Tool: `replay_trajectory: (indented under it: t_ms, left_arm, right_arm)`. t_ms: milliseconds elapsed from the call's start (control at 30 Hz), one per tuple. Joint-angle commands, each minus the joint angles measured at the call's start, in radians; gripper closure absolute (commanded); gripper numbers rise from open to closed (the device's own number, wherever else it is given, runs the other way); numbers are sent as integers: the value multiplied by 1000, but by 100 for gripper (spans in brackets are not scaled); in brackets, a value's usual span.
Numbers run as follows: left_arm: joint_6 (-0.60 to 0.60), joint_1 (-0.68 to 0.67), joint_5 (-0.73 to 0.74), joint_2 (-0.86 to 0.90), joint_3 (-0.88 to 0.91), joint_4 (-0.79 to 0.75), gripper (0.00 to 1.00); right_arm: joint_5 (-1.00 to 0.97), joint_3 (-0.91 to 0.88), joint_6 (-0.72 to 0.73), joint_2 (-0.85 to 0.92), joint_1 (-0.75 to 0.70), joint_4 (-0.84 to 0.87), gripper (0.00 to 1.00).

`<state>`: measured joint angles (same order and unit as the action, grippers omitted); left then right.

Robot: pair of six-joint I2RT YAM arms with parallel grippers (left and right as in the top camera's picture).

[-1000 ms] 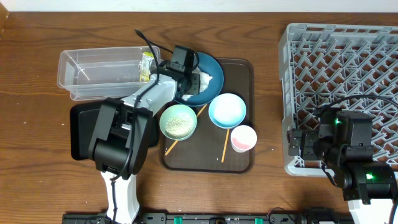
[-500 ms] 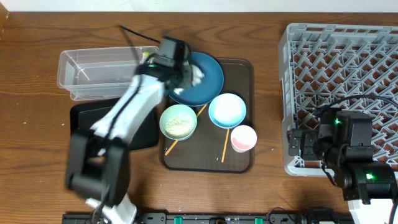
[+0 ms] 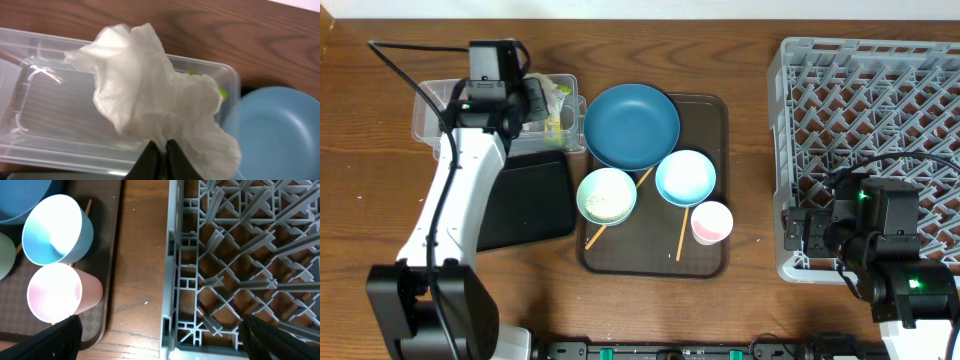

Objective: Sort waste into correct bins and load items into the dishwasher rack
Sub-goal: 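Carry the tissue with the left gripper into the clear bin, then grasp the rim of the mint rice bowl with the left gripper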

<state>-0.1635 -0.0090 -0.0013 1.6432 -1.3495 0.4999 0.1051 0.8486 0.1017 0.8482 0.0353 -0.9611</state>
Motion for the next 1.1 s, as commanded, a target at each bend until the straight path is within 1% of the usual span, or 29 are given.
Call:
replay_trajectory:
  t_ms: [0,67,133,167,267,333,400,500,533,600,633,700,733,767,900,1067]
  left_arm:
    - [13,32,-14,47,-10,-11,85]
    - [13,40,-14,51,-10,-12,67]
    - [13,42,-14,48,-11,-16,56]
    - [13,42,-14,43,-11,-16,52]
    - [13,38,0,13,-11,-4,52]
    - [9,29,47,-20,-11,29,52]
    - [9,8,91,-56,-11,82,51]
    - [9,-42,117,-98,-10,196,51]
    - [9,-66,117,-108,-10,246,50]
    - [9,-115,118,-114,-10,335,43]
    - [9,-141,118,-114,-10,373,41]
    - [9,-198,118,-109,-5,437,41]
    - [10,-226,117,-108,2,455,38]
    - [10,-252,117,-107,8,468,37]
    - [-14,-353,117,-101,41,474,36]
    - [-18,-445,117,-74,92,403,36]
  right_arm:
    - [8,19,-9,-3,20,-1,1]
    - [8,19,-9,-3,20,-1,1]
    - [8,19,-9,-3,20,-1,1]
    - [8,19,-9,-3,20,-1,1]
    - [8,19,-9,-3,20,-1,1]
    - [8,19,-9,-3,20,-1,1]
    - [8,19,-9,-3,20,0,1]
    - [8,19,-9,-3,20,0,1]
    - [8,19,-9,-3,20,0,1]
    - [8,19,-9,-3,20,-1,1]
    - [8,19,-9,-3,20,-1,1]
    - [8,19,-9,-3,20,-1,1]
    - [8,19,-9,-3,20,-1,1]
    - [8,19,-9,-3,20,-1,1]
    - [8,19,-9,-3,20,-5,1]
    - [8,19,-9,-3,20,-5,1]
